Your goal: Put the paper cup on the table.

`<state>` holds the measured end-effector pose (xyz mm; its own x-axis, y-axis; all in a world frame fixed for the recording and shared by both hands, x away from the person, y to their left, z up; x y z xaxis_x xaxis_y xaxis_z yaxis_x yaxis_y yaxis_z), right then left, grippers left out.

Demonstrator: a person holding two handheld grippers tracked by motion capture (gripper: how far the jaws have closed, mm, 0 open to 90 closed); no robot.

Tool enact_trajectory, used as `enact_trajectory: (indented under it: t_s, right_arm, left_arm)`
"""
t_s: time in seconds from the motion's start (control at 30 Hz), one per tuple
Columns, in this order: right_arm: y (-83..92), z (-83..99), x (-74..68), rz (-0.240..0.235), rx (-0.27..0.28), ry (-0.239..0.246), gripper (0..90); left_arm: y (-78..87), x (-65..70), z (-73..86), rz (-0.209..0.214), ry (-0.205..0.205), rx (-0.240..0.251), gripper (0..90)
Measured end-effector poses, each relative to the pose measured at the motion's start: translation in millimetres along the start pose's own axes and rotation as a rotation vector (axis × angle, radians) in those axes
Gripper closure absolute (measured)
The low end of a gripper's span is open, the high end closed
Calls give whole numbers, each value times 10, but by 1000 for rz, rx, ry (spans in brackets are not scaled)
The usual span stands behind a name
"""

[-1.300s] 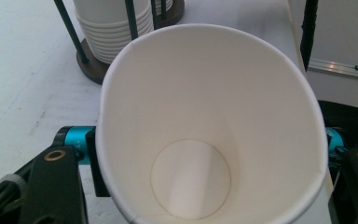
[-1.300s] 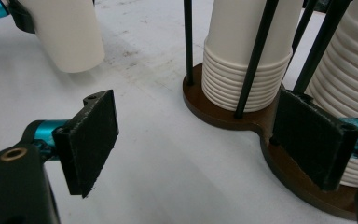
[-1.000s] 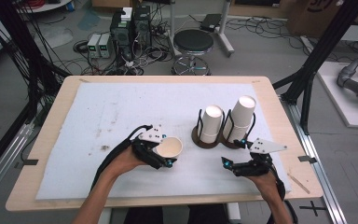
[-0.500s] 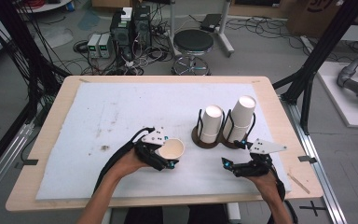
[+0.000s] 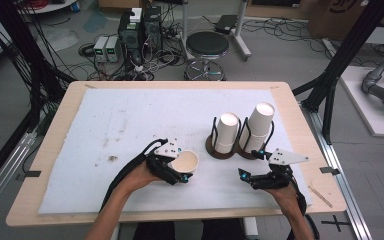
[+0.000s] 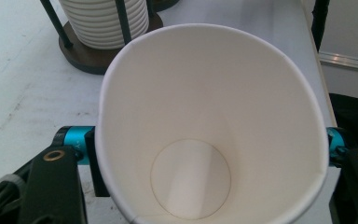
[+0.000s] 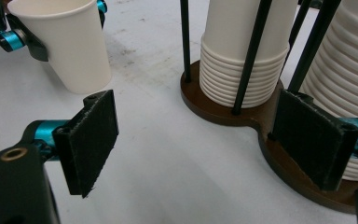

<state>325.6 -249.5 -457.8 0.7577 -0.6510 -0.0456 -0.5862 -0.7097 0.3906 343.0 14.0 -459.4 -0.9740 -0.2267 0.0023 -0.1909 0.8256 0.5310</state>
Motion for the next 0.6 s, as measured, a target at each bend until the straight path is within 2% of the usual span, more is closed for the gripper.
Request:
enact_trajectory:
  t_s: [0.3, 0.37, 0.47, 0.53, 0.6]
  right_arm:
    - [5, -7, 3, 0, 4, 4, 151]
    - [5, -9, 9, 3, 7, 8, 151]
    - [4, -7, 6, 1, 4, 3, 151]
    - [2, -6, 7, 2, 3, 5, 151]
    - [0, -5, 2, 0, 2, 2, 151]
  left_arm:
    - [-7, -5, 8, -13, 5, -9, 244]
    - [-17, -4, 12, -12, 18, -10, 187]
    - [-27, 1, 10, -9, 16, -3, 129]
    - [-36, -14, -1, -35, 10, 8, 80]
    - [-32, -4, -12, -12, 15, 26, 61]
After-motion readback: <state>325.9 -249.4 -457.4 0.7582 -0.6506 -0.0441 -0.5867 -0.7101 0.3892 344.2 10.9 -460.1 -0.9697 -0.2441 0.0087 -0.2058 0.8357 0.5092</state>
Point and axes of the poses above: each handheld gripper's, and its own axes: y roughly backward along the jaws, z roughly out of its underside, x roughly to its right, the point moved 7 cm from there along -y, roughly forward along the jaws, and after that the axes turned 4 degrees about x, right-handed, at the moved point
